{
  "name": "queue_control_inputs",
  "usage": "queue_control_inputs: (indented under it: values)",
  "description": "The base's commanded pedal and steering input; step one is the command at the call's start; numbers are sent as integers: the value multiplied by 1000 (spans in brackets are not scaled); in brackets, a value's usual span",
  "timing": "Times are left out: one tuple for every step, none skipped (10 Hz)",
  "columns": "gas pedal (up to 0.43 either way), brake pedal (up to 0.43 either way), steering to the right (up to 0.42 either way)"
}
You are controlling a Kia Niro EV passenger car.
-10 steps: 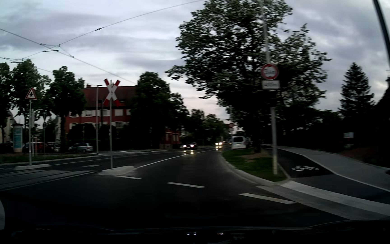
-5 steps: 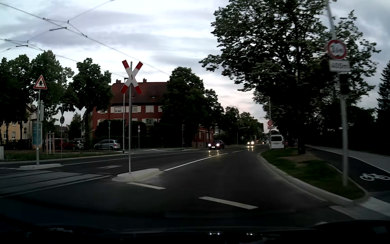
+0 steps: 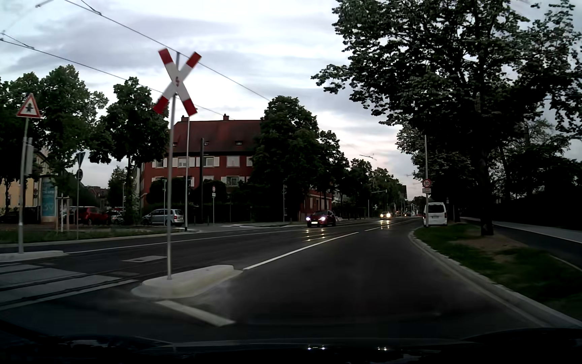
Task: Follow the waypoints while adhering to traffic rules and regulations
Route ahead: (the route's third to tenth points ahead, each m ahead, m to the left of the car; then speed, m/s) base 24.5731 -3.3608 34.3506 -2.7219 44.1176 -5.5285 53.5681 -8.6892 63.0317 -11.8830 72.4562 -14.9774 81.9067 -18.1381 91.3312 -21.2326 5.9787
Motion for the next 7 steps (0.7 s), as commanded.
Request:
queue_control_inputs:
  values:
    - [209, 0, 27]
    - [209, 0, 39]
    - [209, 0, 53]
    - [209, 0, 62]
    - [209, 0, 67]
    - [209, 0, 69]
    - [220, 0, 69]
